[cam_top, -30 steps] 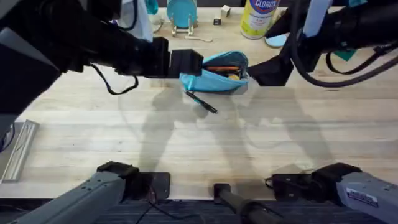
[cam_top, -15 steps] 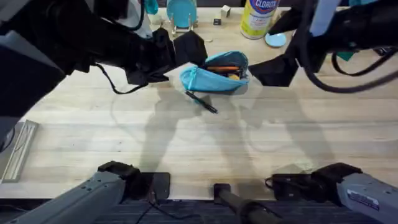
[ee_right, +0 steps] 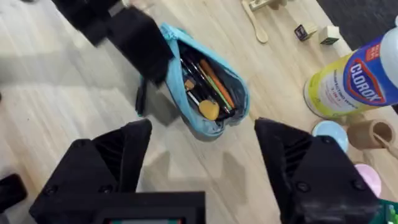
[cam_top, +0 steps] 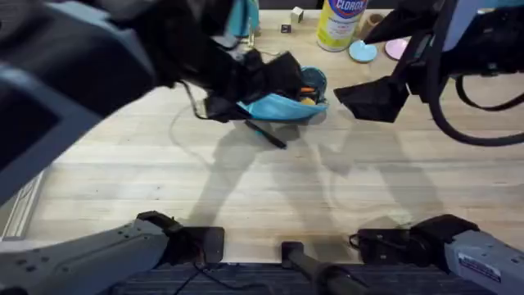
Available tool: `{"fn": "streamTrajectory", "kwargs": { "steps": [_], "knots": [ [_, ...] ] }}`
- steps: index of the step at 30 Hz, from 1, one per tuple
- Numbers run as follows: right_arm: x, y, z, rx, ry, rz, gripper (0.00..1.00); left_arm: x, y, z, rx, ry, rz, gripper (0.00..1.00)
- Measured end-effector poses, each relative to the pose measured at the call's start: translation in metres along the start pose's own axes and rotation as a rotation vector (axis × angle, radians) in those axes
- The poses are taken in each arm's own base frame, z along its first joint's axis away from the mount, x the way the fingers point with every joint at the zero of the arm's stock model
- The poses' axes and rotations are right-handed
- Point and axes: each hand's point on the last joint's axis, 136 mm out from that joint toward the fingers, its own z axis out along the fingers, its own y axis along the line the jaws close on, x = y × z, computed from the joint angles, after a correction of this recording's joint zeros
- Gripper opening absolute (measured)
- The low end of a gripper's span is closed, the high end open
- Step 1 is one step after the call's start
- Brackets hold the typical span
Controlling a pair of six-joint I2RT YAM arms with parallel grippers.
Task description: Unzip the bag, pick up the pens from the table one at a time and place them inside, then zip the bag closed.
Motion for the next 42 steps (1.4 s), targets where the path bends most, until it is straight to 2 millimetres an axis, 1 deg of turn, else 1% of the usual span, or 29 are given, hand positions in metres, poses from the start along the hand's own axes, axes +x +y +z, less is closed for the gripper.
{"fn": "streamTrajectory", "kwargs": {
  "steps": [3,7,12,16,22,30,34,38,42],
  "knots": [
    [0.002,0.001,0.000,-0.005,0.007,0.003,0.997,0.007,-0.004,0.015,-0.025,0.023,-0.017,0.995],
    [0.002,0.001,0.000,-0.005,0.007,0.003,0.996,0.013,-0.003,0.024,-0.068,0.031,-0.054,0.995],
    [0.002,0.001,0.000,-0.005,0.008,0.004,0.997,0.021,0.006,0.032,-0.152,0.028,-0.110,0.995],
    [0.002,0.001,0.000,-0.005,0.008,0.004,0.996,0.023,0.010,0.038,-0.209,-0.002,-0.100,0.995],
    [0.002,0.001,0.000,-0.005,0.008,0.004,0.996,0.030,0.020,0.057,-0.306,-0.004,-0.100,0.995],
    [0.002,0.001,0.000,-0.005,0.009,0.004,0.996,0.027,0.042,0.077,-0.426,-0.018,-0.108,0.995],
    [0.005,-0.002,0.000,0.016,0.023,0.003,0.996,0.027,0.053,0.088,-0.478,-0.003,-0.108,0.994],
    [0.007,-0.005,0.000,0.034,0.035,0.004,0.998,0.027,0.059,0.101,-0.504,0.008,-0.099,0.992],
    [0.008,-0.006,0.000,0.041,0.040,0.003,0.996,0.026,0.063,0.108,-0.523,0.008,-0.086,0.993]
  ]
}}
